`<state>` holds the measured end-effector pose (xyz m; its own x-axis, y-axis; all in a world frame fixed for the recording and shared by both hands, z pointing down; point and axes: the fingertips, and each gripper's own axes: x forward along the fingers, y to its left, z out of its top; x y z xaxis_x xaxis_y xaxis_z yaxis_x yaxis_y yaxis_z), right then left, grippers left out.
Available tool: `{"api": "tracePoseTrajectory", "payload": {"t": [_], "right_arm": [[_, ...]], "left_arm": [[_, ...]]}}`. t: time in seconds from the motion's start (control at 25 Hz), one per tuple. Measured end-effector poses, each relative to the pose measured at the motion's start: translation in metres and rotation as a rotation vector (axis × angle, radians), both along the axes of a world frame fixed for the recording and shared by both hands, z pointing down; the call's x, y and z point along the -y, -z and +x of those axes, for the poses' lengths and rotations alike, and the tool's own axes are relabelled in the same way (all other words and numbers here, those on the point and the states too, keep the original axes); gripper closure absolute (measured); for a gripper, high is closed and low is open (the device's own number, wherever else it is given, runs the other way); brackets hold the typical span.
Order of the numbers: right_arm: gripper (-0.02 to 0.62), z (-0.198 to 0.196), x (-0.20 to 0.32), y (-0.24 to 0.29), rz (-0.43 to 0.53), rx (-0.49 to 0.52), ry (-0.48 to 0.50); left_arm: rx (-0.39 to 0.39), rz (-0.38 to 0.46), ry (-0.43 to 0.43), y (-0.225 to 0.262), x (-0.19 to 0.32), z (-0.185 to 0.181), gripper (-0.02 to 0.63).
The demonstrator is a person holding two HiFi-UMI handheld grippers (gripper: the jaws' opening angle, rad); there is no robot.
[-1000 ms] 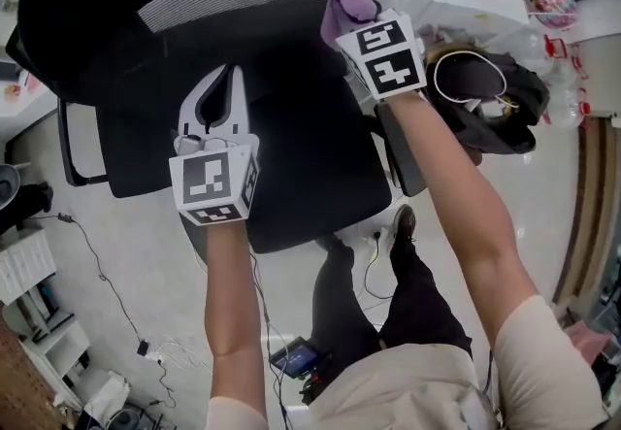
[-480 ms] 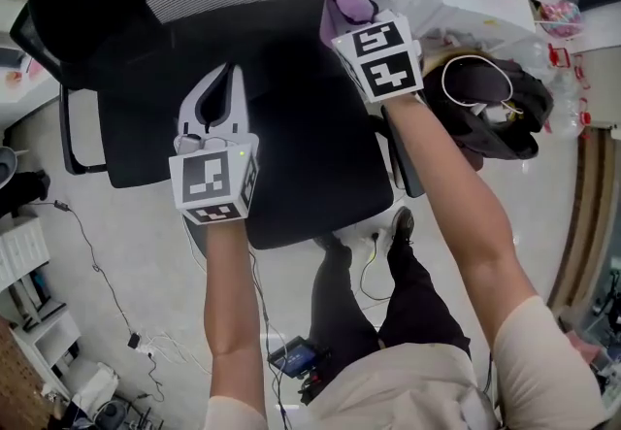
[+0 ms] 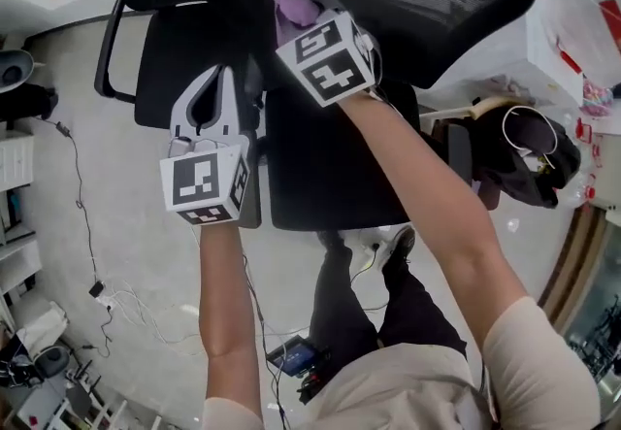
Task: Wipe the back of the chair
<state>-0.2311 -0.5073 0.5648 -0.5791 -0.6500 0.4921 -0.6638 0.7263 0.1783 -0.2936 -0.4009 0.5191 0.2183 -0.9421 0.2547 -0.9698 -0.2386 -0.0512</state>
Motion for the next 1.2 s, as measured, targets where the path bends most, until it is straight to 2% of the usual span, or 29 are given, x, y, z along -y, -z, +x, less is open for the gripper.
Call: {"api": "tracePoseTrajectory", "payload": {"t": [0.12,0.24,0.4,0.56,0.76,0.88,1.04,1.2], "right_arm": [[0.571,-0.061,-0.011,-0.01,-0.028,-0.012,0.075],[0.571,-0.081,-0.013,-0.015,-0.031,-0.017,0.086],[0.572,-0.075,-0.011,-0.013,-0.016,-0.037,0.08],[0.572,-0.043,-0.007,-0.013,-0.013,-0.045,0.053],[0.572,0.047,0.008,-0.014,-0.001,-0.048,-0.025],[0.572,0.126,0.015,-0.017,0.002,-0.046,-0.111],[0.572,0.249,0.02,-0.022,-0.006,-0.048,-0.273],[0.572,0.347,0.016,-0.028,-0.036,-0.058,-0.418]], "left_arm": [[-0.003,-0.009,0.05,-0.006,-0.013,-0.038,0.6],[-0.003,-0.017,0.069,-0.01,-0.021,-0.058,0.6],[-0.008,-0.026,0.065,-0.014,-0.019,-0.061,0.6],[-0.003,-0.022,0.016,-0.012,-0.003,-0.027,0.6],[-0.001,-0.022,-0.077,-0.014,0.03,0.048,0.6],[-0.008,-0.024,-0.154,-0.016,0.045,0.11,0.6],[-0.011,-0.028,-0.271,-0.019,0.053,0.199,0.6],[-0.019,-0.027,-0.353,-0.019,0.054,0.266,0.6]]}}
